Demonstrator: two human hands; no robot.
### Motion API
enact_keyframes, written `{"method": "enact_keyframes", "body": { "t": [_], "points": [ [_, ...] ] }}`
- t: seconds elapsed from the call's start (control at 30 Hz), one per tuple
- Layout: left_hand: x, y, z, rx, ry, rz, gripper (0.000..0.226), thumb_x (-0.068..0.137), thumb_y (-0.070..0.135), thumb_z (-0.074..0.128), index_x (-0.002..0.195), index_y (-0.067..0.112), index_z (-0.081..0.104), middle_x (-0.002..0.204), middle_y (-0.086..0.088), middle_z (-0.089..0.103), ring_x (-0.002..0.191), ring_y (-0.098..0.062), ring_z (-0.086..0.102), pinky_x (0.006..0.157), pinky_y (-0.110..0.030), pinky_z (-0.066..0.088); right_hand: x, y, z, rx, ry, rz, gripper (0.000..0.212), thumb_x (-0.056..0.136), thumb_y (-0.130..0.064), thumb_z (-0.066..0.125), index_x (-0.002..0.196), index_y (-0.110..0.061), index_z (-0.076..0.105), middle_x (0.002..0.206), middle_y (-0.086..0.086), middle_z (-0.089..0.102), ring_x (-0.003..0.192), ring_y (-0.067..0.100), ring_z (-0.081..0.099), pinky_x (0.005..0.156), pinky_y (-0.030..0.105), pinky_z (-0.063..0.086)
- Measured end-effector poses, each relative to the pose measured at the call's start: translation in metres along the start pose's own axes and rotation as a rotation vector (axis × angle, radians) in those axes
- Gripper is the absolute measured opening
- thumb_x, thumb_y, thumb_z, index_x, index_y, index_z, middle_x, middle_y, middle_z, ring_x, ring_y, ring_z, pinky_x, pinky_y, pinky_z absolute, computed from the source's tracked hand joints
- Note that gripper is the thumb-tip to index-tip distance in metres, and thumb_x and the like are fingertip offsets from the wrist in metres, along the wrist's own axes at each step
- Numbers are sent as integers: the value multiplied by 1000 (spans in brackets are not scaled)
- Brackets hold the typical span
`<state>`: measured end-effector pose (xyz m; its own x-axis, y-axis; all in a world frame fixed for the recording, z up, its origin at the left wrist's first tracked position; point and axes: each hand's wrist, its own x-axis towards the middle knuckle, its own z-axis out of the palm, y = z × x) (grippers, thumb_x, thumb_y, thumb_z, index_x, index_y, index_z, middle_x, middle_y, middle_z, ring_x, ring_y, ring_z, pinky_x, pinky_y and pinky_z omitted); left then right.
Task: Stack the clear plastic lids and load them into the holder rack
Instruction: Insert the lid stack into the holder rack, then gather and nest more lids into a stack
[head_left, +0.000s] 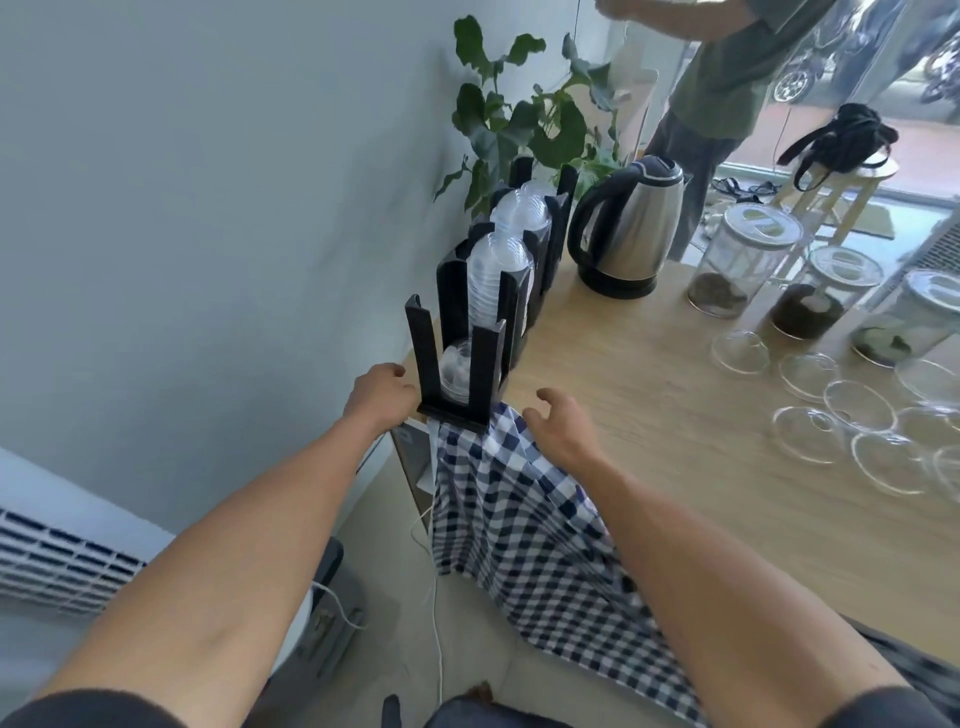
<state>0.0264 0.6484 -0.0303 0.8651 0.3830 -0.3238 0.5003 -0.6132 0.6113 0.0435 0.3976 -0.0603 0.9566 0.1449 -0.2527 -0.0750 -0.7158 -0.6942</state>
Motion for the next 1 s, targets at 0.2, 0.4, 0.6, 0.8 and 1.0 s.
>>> {"method": "enact_keyframes", "body": {
  "t": [0.2,0.4,0.6,0.8,1.0],
  "points": [
    [-85,18,45,225,1,121,52,89,36,51,141,28,56,137,-7,64,117,-34,61,98,-46,52,-48,47,-30,-359,-26,-159,70,105,-48,47,162,-14,26,168,12,30,158,31,18,124,56,16],
    [-147,58,122,511,-5,237,72,97,52,49,161,25,31,169,-10,25,152,-33,28,119,-48,29,-94,116,-67,-461,-2,-155,75,103,-52,45,165,-20,18,175,10,8,161,30,0,128,56,7],
    [-196,114,202,549,-101,344,78,96,57,54,163,26,27,170,-9,21,155,-31,23,124,-45,22,-142,191,-121,-461,72,-46,75,102,-52,49,164,-19,22,175,14,-2,161,32,-3,128,56,9],
    [-227,181,255,587,-162,493,78,93,54,55,161,29,29,171,-9,19,155,-31,24,123,-48,24,-168,247,-174,-449,162,113,76,101,-52,50,164,-19,23,175,14,-1,161,32,-4,127,54,10],
    [-226,234,300,610,-207,616,79,90,55,55,161,30,30,171,-8,18,156,-28,22,123,-45,22,-178,284,-214,-434,221,241,76,102,-50,51,164,-19,22,175,13,0,161,30,-4,127,53,10]
  ]
}}
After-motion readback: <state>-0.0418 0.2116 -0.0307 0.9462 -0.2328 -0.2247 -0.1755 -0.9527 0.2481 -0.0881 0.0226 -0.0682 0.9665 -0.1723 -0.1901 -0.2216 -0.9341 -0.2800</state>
